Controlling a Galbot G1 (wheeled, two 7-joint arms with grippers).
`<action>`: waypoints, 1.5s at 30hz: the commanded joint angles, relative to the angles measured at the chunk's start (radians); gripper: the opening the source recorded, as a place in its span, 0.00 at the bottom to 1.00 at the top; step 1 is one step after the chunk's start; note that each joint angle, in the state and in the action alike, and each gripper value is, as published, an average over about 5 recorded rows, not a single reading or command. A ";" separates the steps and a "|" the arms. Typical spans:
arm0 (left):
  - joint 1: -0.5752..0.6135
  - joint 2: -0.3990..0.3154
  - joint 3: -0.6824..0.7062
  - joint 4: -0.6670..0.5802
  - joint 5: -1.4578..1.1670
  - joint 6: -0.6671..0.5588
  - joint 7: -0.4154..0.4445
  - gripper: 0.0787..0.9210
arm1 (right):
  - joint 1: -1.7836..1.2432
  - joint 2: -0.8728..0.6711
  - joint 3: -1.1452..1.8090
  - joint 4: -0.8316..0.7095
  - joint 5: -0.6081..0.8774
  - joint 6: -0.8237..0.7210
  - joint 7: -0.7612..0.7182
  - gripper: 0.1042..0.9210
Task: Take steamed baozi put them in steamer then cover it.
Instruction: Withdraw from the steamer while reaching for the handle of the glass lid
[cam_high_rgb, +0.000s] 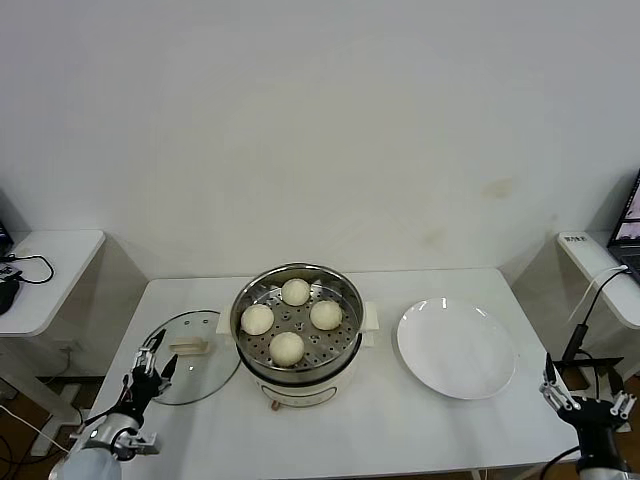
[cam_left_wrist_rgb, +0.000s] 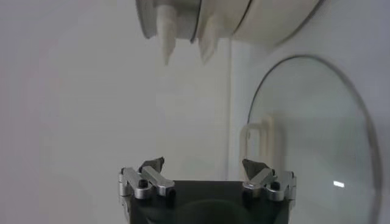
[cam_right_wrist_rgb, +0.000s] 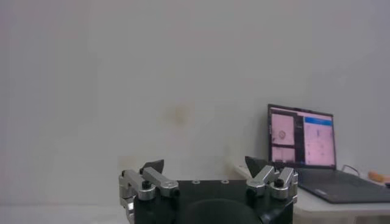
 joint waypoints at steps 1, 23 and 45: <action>-0.196 0.002 0.097 0.171 0.019 -0.014 0.008 0.88 | -0.029 0.024 0.027 -0.001 -0.014 0.004 0.002 0.88; -0.300 -0.024 0.139 0.315 0.032 -0.014 0.008 0.88 | -0.018 0.024 0.029 -0.021 -0.021 0.001 -0.003 0.88; -0.355 -0.041 0.144 0.373 0.045 -0.015 0.009 0.79 | -0.015 0.024 0.020 -0.030 -0.025 0.006 -0.004 0.88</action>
